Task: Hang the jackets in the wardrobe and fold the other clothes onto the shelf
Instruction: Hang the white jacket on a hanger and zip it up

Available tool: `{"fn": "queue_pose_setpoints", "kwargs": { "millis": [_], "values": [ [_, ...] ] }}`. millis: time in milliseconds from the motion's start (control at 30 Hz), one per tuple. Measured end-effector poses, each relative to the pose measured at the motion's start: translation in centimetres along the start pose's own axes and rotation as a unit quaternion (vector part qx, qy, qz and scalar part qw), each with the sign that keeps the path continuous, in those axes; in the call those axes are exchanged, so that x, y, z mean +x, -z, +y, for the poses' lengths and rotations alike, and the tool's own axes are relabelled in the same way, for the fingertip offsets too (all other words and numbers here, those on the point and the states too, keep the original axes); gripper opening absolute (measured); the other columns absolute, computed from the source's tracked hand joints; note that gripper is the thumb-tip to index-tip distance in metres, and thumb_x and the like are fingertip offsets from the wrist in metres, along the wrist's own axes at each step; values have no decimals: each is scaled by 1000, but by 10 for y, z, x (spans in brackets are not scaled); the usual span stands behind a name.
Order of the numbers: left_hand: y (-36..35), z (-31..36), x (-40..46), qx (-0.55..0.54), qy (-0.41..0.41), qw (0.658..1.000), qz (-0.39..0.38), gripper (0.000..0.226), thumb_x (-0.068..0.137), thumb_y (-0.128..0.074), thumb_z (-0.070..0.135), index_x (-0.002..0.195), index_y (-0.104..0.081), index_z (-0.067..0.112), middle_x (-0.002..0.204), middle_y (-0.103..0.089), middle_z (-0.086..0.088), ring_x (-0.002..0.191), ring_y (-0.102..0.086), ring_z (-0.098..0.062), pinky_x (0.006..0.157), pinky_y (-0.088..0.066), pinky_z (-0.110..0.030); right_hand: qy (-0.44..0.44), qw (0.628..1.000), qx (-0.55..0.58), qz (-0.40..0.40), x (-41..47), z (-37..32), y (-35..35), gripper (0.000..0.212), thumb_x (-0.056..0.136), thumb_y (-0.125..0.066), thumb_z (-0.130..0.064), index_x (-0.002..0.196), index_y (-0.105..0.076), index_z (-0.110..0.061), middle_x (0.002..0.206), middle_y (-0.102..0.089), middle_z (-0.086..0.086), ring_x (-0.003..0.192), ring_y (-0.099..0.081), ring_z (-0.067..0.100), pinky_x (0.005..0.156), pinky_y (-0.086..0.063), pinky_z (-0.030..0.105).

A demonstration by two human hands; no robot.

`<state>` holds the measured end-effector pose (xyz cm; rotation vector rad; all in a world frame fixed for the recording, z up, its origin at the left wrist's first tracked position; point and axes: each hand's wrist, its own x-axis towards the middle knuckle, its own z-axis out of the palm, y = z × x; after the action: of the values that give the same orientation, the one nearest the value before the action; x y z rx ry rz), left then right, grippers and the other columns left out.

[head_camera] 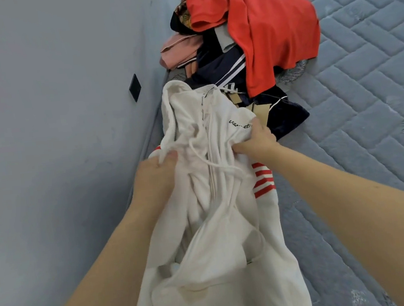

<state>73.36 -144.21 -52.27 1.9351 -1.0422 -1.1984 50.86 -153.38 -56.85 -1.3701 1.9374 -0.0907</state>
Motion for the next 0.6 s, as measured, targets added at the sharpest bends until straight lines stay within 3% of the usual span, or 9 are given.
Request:
{"fn": "queue_pose_setpoints", "kwargs": {
  "millis": [100,167,233,300,333,433,533,600],
  "values": [
    [2,8,12,-277,72,958,11,24,101,-51,41,100,-69,26,100,-74,7,94,-70,-14,82,-55,-34,-73,991,116,8,8,0,1,97,75,-70,-47,151,-18,-19,146,-32,12,132,-36,36,107,-38,53],
    [4,13,13,-344,107,933,-7,30,102,-50,37,116,-68,18,109,-74,-4,101,-71,-24,87,-56,-42,-97,970,221,14,8,-1,2,101,73,-69,-54,152,-17,-18,147,-33,9,131,-39,33,106,-39,52],
    [6,16,15,-350,139,926,12,29,101,-51,31,105,-74,13,101,-75,-10,95,-72,-30,79,-59,-42,-88,959,269,20,6,1,2,103,75,-73,-54,152,-15,-15,142,-41,5,123,-46,26,105,-41,45],
    [10,18,14,-409,166,897,-10,37,99,-51,32,86,-80,13,91,-76,-11,80,-74,-28,64,-59,-37,-81,976,200,34,6,1,1,86,80,-72,-45,145,-28,-10,132,-50,5,117,-51,25,105,-41,45],
    [13,19,13,-451,169,876,-33,40,97,-51,39,88,-80,12,94,-76,-11,81,-74,-28,63,-59,-38,-80,985,148,46,5,2,1,73,82,-70,-43,137,-36,-9,125,-54,5,114,-53,26,105,-39,47],
    [17,27,4,-519,150,835,-105,50,90,-59,51,117,-72,12,118,-70,-13,102,-70,-32,80,-57,-45,-42,995,16,93,-4,4,1,41,87,-61,-44,108,-46,-13,95,-55,1,93,-53,25,92,-42,44],
    [7,40,-8,-483,160,845,-161,50,88,-65,43,125,-68,10,132,-62,-16,116,-61,-31,101,-48,-49,14,991,14,130,-23,15,8,29,92,-54,-41,90,-48,-13,79,-51,0,78,-55,23,58,-39,33],
    [0,54,-19,-410,180,872,-199,46,82,-71,34,121,-70,10,129,-63,-16,112,-63,-33,105,-45,-48,32,987,36,156,-39,26,20,27,94,-52,-38,82,-43,-15,75,-49,0,68,-50,19,52,-31,32]
  ]
}}
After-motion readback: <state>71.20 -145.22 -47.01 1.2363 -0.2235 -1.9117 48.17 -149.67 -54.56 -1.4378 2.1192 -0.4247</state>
